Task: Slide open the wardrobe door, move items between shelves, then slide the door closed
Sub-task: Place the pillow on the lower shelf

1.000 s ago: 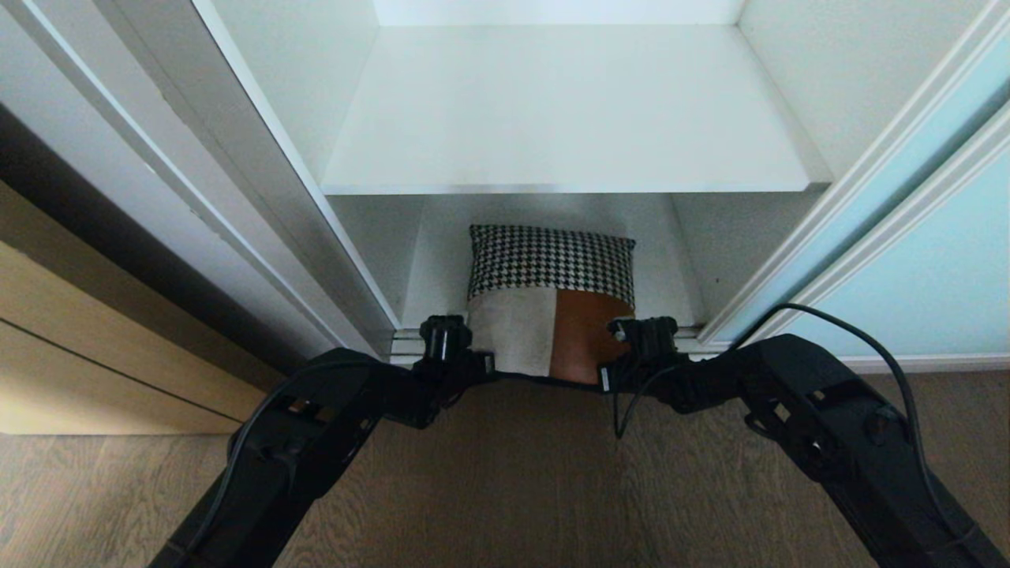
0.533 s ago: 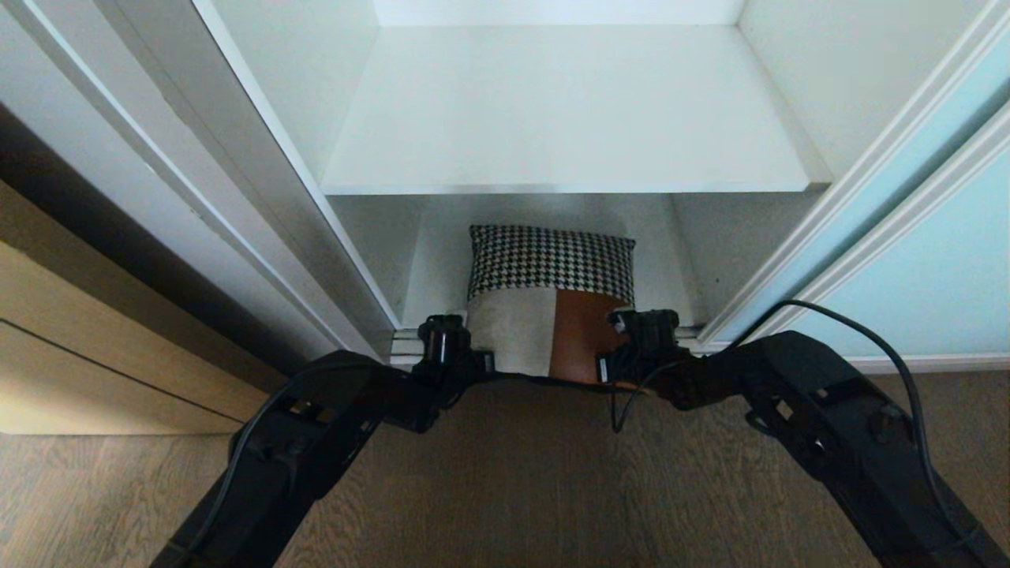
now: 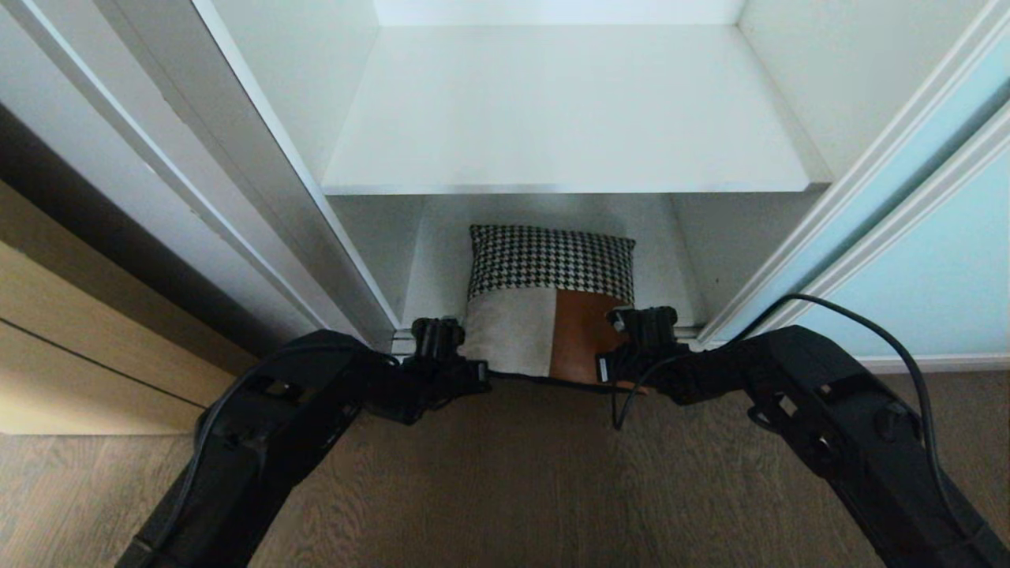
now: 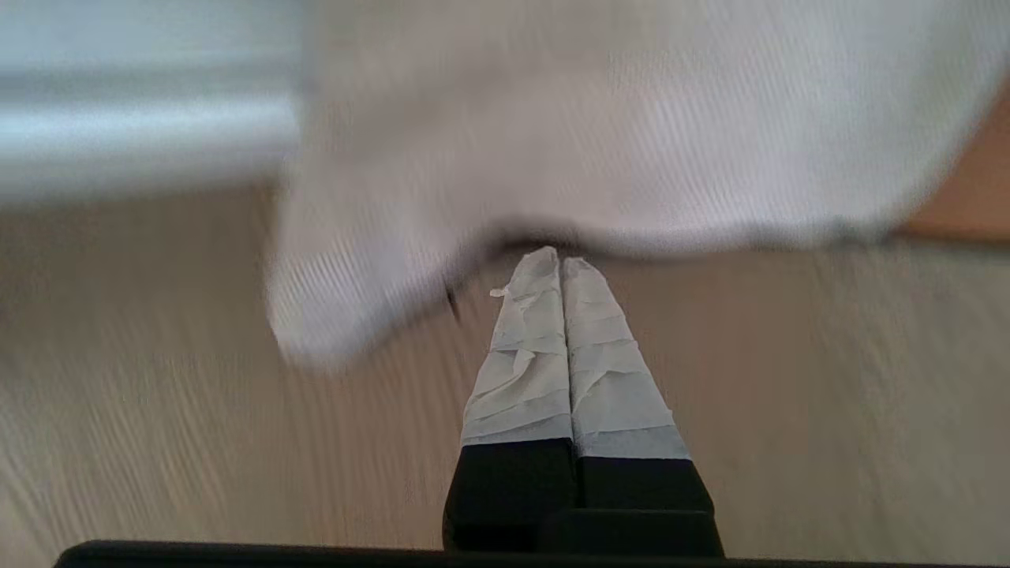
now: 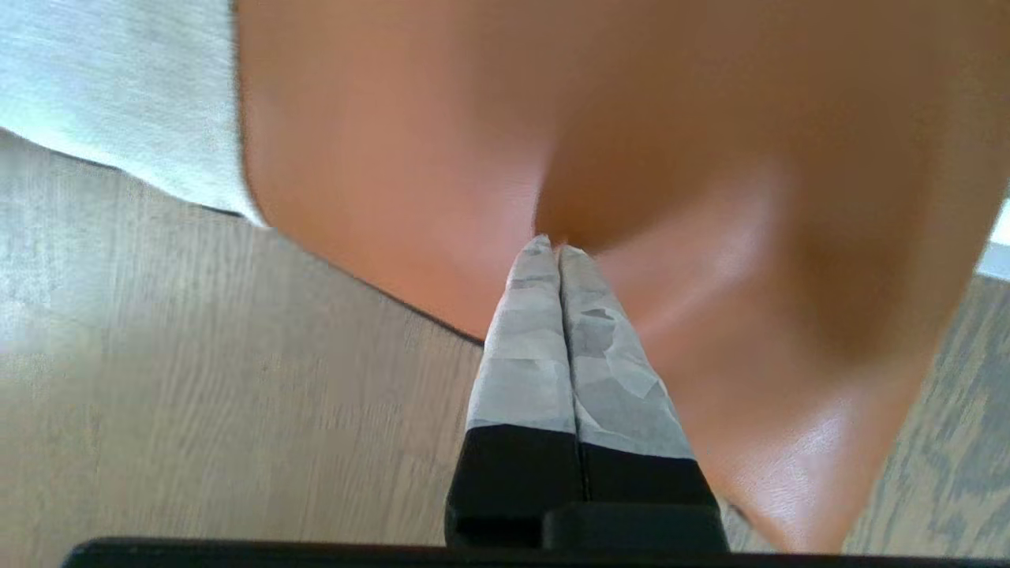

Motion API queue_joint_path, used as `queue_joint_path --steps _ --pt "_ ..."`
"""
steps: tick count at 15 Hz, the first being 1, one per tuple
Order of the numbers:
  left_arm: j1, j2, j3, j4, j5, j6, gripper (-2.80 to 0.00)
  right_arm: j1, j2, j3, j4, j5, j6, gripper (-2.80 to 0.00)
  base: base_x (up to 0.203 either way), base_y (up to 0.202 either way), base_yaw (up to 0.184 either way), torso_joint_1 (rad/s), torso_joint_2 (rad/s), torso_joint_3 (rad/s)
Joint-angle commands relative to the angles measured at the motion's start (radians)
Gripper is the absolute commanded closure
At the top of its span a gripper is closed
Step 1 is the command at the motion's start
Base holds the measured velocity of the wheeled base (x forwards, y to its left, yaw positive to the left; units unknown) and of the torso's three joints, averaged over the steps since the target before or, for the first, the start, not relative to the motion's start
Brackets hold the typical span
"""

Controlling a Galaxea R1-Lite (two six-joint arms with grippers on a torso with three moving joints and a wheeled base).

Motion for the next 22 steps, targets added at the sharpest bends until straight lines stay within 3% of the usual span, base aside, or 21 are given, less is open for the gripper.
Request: queue_joint_path --steps 1,3,6,10,12,15,18,22 --pt "-0.002 -0.078 0.052 0.06 -0.015 -0.021 0.0 0.002 -0.018 0.012 0.004 0.001 0.009 0.0 0.0 0.0 0.0 0.0 0.0 0.0" --pt "-0.002 -0.085 0.066 0.142 -0.08 -0.016 0.0 0.002 -0.056 0.055 0.037 0.004 0.009 0.0 0.0 0.0 0.0 0.0 0.0 0.0" --pt "-0.002 -0.038 -0.03 0.22 -0.073 -0.008 0.0 0.002 -0.072 0.07 0.159 0.005 0.0 0.0 0.0 0.0 0.0 0.0 0.0 0.0" --pt "-0.002 0.079 -0.173 0.249 0.083 0.021 0.0 0.002 -0.029 0.008 0.259 -0.021 -0.003 0.0 0.0 0.0 0.0 0.0 0.0 0.0" --pt "-0.003 0.084 -0.174 0.247 0.081 0.034 0.0 0.001 -0.008 0.001 0.237 -0.05 -0.005 0.0 0.0 0.0 0.0 0.0 0.0 0.0" --pt "-0.003 0.085 -0.174 0.224 0.084 0.035 0.0 -0.004 0.024 0.001 0.149 -0.071 -0.007 0.0 0.0 0.0 0.0 0.0 0.0 0.0" --pt "-0.003 0.114 -0.173 0.031 0.088 0.037 0.0 -0.006 0.053 -0.001 0.005 -0.097 -0.023 0.0 0.0 0.0 0.0 0.0 0.0 0.0" --pt "-0.003 0.127 -0.172 -0.025 0.089 0.039 0.0 -0.006 0.056 -0.001 -0.038 -0.097 -0.025 0.0 0.0 0.0 0.0 0.0 0.0 0.0"
